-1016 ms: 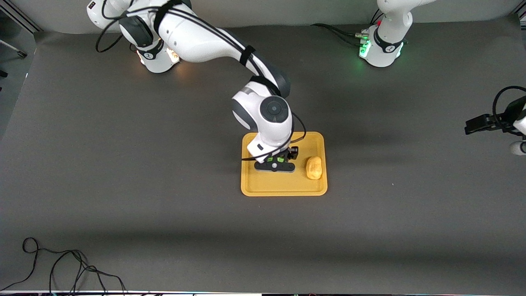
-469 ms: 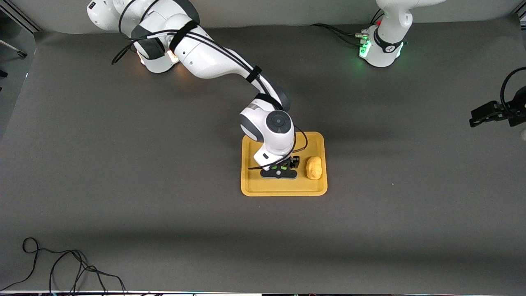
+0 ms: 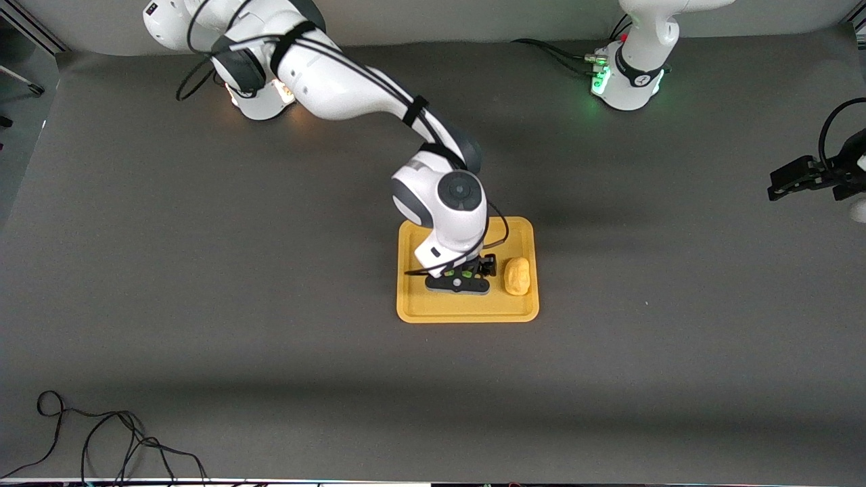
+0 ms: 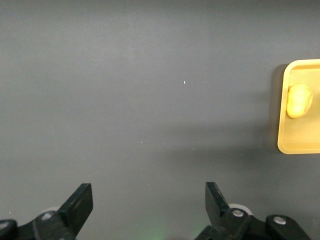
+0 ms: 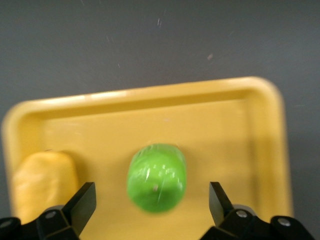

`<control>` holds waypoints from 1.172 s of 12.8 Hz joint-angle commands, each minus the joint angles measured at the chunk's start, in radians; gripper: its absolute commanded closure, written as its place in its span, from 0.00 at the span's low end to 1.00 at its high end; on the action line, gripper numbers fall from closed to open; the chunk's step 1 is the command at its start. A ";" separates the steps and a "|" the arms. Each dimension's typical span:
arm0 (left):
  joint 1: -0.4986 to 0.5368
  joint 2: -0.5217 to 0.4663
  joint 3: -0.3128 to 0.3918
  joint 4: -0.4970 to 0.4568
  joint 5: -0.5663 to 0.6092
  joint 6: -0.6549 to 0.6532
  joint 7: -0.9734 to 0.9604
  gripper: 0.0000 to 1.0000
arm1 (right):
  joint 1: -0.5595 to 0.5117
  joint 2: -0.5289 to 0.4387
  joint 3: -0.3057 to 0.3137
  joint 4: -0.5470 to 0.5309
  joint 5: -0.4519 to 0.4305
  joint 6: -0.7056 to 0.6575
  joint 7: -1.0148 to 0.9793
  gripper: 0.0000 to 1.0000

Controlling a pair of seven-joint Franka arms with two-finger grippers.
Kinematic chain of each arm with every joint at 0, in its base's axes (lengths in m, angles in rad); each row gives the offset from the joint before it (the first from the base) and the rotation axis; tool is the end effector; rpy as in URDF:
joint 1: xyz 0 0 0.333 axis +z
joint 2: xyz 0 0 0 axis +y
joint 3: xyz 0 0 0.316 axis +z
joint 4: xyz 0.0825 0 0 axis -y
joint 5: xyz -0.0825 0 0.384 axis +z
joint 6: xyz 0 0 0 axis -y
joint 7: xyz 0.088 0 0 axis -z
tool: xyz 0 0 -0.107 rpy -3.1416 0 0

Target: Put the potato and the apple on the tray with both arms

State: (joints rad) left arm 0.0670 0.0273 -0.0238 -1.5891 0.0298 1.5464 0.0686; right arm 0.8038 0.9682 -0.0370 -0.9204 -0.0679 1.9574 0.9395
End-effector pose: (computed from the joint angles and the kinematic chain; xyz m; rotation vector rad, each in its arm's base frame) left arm 0.5581 0.0276 0.5987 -3.1142 0.0401 0.1114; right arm 0.5659 0.5554 0.3024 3.1202 -0.2065 0.1820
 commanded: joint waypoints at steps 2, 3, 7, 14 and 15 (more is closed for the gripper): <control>-0.022 0.008 0.013 0.003 -0.005 0.006 -0.003 0.00 | -0.008 -0.259 -0.012 -0.043 -0.007 -0.276 0.012 0.00; -0.024 0.008 0.012 0.008 -0.011 0.007 -0.001 0.00 | -0.038 -0.317 -0.011 -0.057 -0.004 -0.329 -0.025 0.00; -0.026 0.008 0.002 0.009 -0.013 0.078 -0.001 0.00 | -0.193 -0.581 -0.009 -0.301 -0.003 -0.436 -0.263 0.00; -0.024 0.017 -0.002 0.003 -0.014 0.106 -0.028 0.00 | -0.621 -0.929 0.008 -0.723 0.048 -0.306 -0.712 0.00; -0.022 0.017 -0.002 0.000 -0.014 0.113 -0.042 0.00 | -0.667 -0.939 0.011 -0.736 0.051 -0.302 -0.760 0.00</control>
State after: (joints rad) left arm 0.0530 0.0420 -0.0313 -1.5881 0.0210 1.6399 0.0588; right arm 0.2124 0.1159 -0.0475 -1.5338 -0.0389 1.6033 0.2653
